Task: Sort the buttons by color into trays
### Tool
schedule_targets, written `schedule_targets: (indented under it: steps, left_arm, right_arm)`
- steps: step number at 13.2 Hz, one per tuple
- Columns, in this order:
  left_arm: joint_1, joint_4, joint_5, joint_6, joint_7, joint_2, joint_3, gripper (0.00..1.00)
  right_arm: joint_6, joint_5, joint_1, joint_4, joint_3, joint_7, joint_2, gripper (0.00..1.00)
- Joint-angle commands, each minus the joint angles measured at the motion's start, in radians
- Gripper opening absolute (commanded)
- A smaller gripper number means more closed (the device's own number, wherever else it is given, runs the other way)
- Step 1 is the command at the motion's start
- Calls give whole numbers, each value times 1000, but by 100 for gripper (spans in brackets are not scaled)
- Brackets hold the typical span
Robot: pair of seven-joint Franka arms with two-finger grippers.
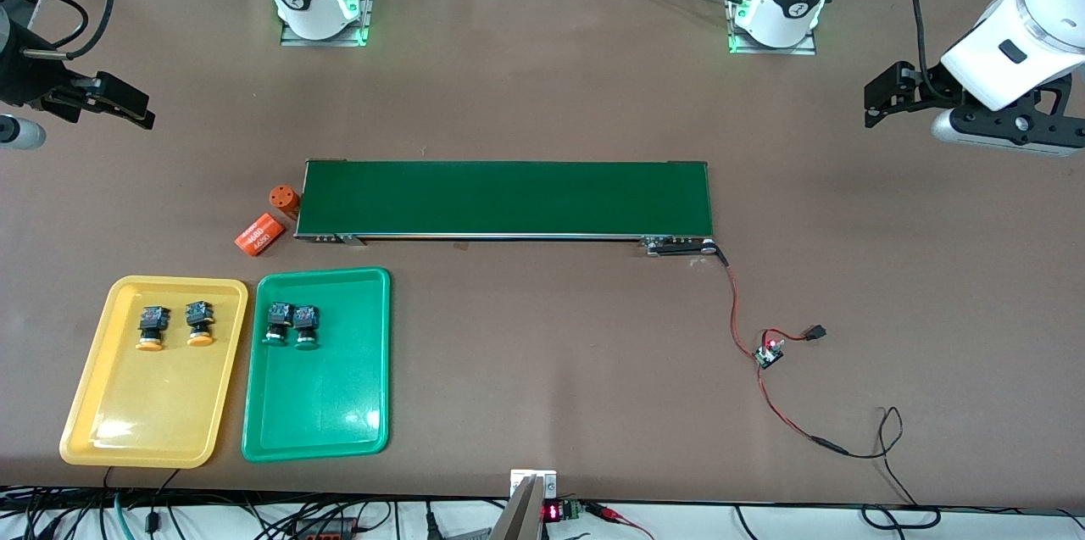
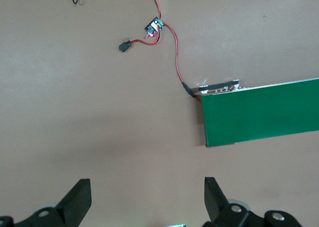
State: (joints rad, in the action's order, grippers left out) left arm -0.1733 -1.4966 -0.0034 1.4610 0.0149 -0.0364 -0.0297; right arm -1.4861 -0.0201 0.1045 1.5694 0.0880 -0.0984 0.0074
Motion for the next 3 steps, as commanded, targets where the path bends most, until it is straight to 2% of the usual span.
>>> schedule_targets:
  steps: [1,3]
  left_arm:
    - [-8,38,20,-25,0,-19,-1,100]
    - [-8,38,19,-25,2,-19,-1,100]
  right_arm:
    - [24,12,3,-26,1,-14,11,100]
    - [26,12,1,-25,3,-12,11,100]
